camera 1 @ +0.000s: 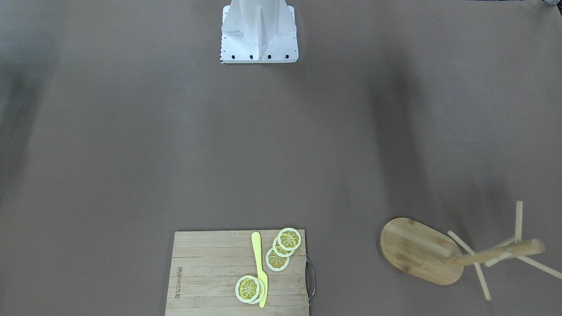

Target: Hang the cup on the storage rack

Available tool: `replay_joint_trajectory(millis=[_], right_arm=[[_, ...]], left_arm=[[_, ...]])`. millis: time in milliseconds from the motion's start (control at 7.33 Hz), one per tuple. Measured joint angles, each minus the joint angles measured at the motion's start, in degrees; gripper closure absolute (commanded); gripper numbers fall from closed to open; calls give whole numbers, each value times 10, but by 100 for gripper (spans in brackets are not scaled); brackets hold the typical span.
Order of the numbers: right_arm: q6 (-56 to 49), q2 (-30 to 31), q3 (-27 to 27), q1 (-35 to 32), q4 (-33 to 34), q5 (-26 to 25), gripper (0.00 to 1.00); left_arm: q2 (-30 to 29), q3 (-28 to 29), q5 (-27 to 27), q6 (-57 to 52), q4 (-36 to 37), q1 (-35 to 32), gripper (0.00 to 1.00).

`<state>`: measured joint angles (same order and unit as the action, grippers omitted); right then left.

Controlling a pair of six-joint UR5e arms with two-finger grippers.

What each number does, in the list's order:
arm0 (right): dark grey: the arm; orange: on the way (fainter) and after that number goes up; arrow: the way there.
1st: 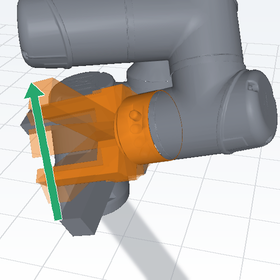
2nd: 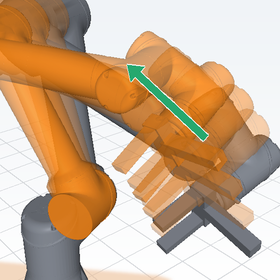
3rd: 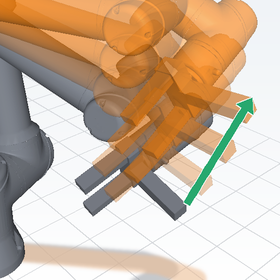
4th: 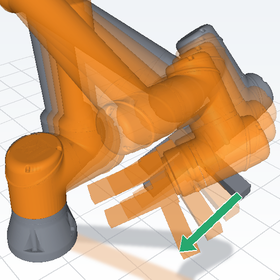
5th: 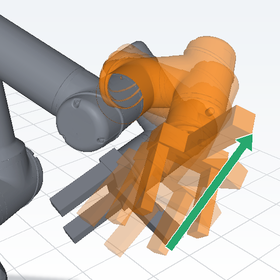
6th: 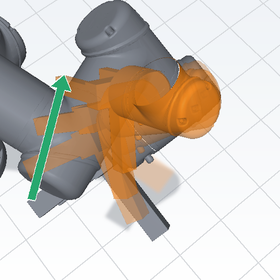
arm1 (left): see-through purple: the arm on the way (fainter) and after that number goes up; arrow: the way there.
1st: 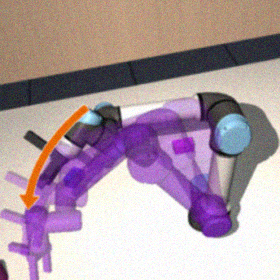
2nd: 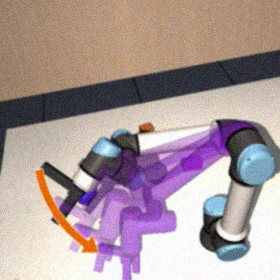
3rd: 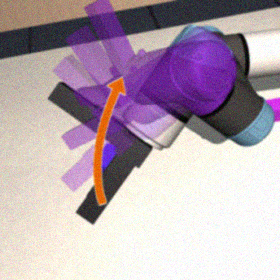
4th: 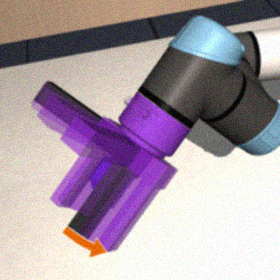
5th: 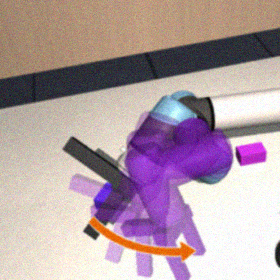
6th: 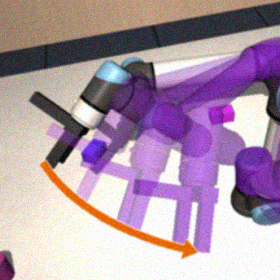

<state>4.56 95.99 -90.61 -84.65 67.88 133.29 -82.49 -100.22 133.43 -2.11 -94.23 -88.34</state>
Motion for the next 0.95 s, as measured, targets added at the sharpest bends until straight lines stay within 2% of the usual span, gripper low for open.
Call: replay_joint_trajectory(millis=[273,682,818,955], right_arm=[[-25,-23,56,-27,4,-4,0],[-98,-70,180,-90,7,14,0],[-113,-81,205,-104,8,17,4],[-125,-93,231,-111,7,16,1]], left_arm=[[0,1,0,3,-11,0,2],[-2,-1,-2,3,-14,0,2],[-2,-2,-2,3,-14,0,2],[-1,-3,-2,4,-14,0,2]])
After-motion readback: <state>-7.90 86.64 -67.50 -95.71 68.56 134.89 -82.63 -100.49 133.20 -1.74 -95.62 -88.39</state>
